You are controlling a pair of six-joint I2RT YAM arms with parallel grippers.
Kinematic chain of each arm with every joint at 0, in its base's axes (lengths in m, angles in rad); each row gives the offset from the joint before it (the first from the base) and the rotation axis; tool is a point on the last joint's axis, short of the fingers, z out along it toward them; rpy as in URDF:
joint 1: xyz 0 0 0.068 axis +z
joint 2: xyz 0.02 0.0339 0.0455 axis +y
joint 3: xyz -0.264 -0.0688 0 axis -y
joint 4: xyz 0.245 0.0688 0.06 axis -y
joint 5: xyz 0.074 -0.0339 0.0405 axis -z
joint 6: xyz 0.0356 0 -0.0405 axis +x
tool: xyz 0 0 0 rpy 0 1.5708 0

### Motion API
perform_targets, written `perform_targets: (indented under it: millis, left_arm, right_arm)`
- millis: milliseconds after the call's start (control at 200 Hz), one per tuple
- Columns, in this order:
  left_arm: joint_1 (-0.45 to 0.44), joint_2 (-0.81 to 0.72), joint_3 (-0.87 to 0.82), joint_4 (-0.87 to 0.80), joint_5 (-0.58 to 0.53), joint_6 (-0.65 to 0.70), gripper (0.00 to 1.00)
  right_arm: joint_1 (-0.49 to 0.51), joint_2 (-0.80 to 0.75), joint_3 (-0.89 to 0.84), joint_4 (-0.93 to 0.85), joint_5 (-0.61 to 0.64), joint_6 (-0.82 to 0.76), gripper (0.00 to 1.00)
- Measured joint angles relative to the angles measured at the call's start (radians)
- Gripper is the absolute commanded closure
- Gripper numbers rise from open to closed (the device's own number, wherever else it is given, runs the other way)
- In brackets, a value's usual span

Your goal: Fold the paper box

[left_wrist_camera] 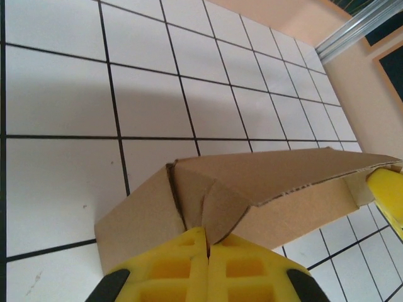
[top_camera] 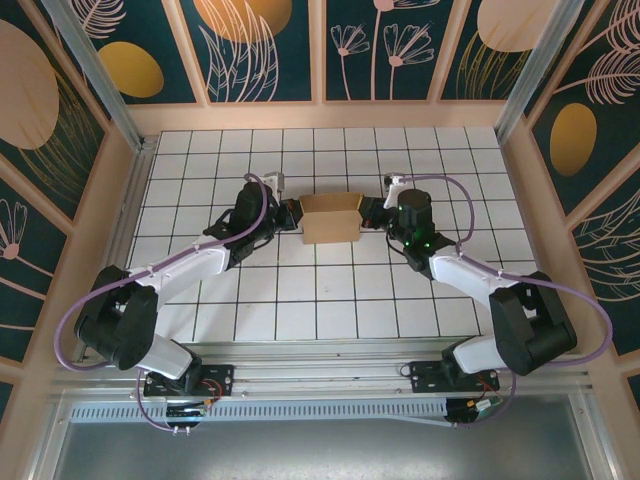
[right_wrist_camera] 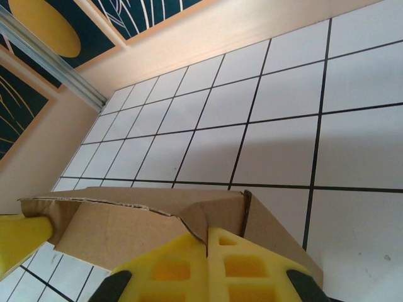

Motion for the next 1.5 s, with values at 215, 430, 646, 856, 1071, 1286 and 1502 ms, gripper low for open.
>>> perform_targets:
  millis: [215, 430, 646, 856, 1071, 1286, 1502]
  left_arm:
    - [-0.014, -0.032, -0.042, 0.013, -0.002, 0.000, 0.90]
    - [-0.019, -0.060, -0.043, -0.051, 0.015, -0.002, 0.83]
    - [-0.024, -0.097, -0.043, -0.143, 0.008, -0.002, 0.79]
    - [-0.024, -0.182, -0.043, -0.178, -0.056, -0.028, 0.67]
    - [-0.017, -0.259, -0.020, -0.201, -0.158, -0.188, 0.27]
    - [0.043, -0.187, 0.079, -0.203, -0.074, -0.402, 0.24]
    - [0.079, -0.036, 0.105, -0.178, 0.061, -0.468, 0.23]
  right_arm:
    - [0.009, -0.013, -0.022, -0.009, 0.006, -0.022, 0.84]
    - [0.019, -0.056, -0.017, -0.093, -0.021, -0.044, 0.67]
    - [0.013, -0.109, 0.008, -0.243, -0.055, -0.052, 0.56]
    - [-0.064, -0.145, 0.079, -0.341, -0.112, -0.003, 0.51]
    - [-0.174, -0.090, 0.259, -0.436, -0.253, 0.151, 0.48]
    - [-0.175, 0.045, 0.346, -0.506, -0.363, 0.272, 0.37]
    - [-0.173, 0.109, 0.338, -0.548, -0.396, 0.333, 0.41]
